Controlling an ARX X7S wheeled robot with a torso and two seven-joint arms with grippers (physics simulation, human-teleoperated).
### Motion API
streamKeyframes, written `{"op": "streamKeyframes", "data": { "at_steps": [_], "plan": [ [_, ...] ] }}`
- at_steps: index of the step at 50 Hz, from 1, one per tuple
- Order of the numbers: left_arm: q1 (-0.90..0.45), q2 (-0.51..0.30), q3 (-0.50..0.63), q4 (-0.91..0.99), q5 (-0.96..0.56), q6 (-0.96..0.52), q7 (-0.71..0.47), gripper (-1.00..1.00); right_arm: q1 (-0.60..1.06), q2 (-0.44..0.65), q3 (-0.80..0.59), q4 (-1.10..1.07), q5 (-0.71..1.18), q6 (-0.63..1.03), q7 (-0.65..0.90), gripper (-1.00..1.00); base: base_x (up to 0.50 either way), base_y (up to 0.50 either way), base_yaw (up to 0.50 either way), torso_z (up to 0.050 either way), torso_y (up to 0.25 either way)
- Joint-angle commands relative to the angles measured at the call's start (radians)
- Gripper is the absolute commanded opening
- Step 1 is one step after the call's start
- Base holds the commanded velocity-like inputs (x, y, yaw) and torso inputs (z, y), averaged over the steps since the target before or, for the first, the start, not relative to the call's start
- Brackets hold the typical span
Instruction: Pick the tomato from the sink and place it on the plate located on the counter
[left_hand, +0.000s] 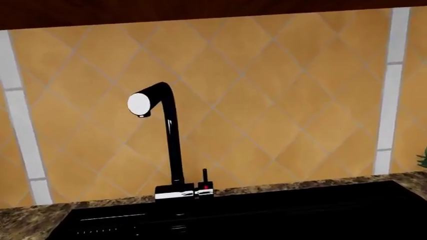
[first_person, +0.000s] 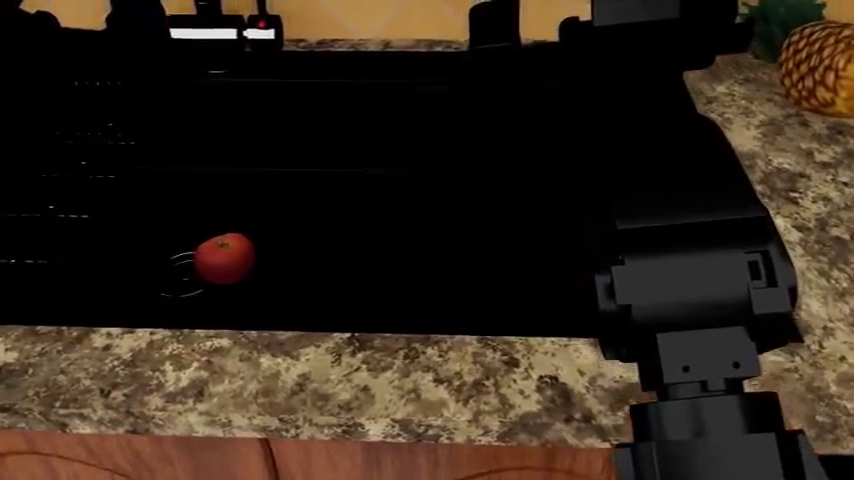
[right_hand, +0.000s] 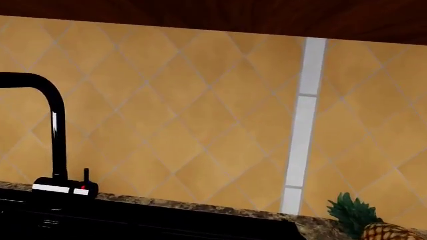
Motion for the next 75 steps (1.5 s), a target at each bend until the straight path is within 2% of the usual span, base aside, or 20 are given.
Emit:
{"op": "streamKeyframes", "data": {
  "at_steps": [1,52,68,75],
  "plan": [
    [0.001,-0.001,0.000,-0.016,-0.004,0.008,0.002,1.00,0.000,0.000,-0.006,0.009,0.005,-0.004,0.002,1.00,0.34,0.00,0.00,0.000,0.000],
    [0.024,-0.017,-0.002,0.002,-0.029,0.009,0.000,1.00,-0.013,0.003,-0.027,-0.010,0.035,0.012,0.024,1.00,0.34,0.00,0.00,0.000,0.000],
    [0.034,-0.018,-0.013,0.016,-0.047,-0.008,-0.011,1.00,-0.028,0.011,-0.027,-0.041,0.051,0.023,0.031,1.00,0.00,0.00,0.00,0.000,0.000],
    [0.035,-0.017,-0.013,0.008,-0.048,-0.005,-0.013,1.00,-0.030,0.013,-0.026,-0.036,0.056,0.017,0.033,1.00,0.00,0.00,0.00,0.000,-0.178]
  ]
}}
